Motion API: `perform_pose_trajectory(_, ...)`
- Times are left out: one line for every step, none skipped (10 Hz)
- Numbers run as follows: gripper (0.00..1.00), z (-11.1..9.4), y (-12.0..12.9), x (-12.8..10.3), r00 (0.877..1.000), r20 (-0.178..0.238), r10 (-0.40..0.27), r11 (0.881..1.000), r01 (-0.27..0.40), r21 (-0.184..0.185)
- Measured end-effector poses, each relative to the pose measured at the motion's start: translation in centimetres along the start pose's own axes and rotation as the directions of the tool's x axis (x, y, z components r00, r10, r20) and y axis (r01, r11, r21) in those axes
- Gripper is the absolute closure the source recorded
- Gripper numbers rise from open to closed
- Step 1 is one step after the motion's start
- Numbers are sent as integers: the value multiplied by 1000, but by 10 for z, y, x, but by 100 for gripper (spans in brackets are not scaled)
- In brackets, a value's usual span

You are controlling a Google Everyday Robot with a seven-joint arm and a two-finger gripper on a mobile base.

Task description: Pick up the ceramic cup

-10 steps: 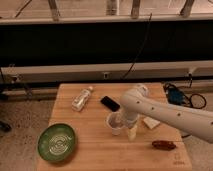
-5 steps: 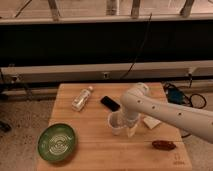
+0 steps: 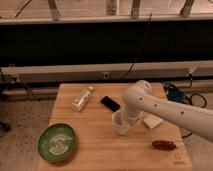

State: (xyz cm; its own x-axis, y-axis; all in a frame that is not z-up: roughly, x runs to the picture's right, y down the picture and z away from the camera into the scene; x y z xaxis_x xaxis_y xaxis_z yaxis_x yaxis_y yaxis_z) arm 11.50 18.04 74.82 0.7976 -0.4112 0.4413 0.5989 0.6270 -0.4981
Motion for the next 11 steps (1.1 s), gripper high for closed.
perform_pose_trajectory(97,-4,0,1,1000,-1,0,1000,0,-1)
perform_pose_trajectory(97,-6,-2,2,1000,-1,-4,1000,4,-2)
perform_pose_trajectory(97,-8,-3,3,1000,0,-6,1000,6,-2)
perform_pose_trajectory(97,-9,-2,4,1000,-1,-7,1000,7,-3)
perform_pose_trajectory(97,-11,-3,6,1000,-1,-9,1000,9,-2)
perform_pose_trajectory(97,-18,-4,8,1000,-2,-9,1000,9,0)
perform_pose_trajectory(97,-24,-5,10,1000,-1,-10,1000,10,0)
perform_pose_trajectory(97,-29,-5,12,1000,-2,-10,1000,10,0)
perform_pose_trajectory(97,-31,-6,13,1000,-2,-11,1000,11,0)
perform_pose_trajectory(97,-33,-6,15,1000,-2,-10,1000,10,0)
perform_pose_trajectory(97,-35,-7,17,1000,-3,-11,1000,11,3)
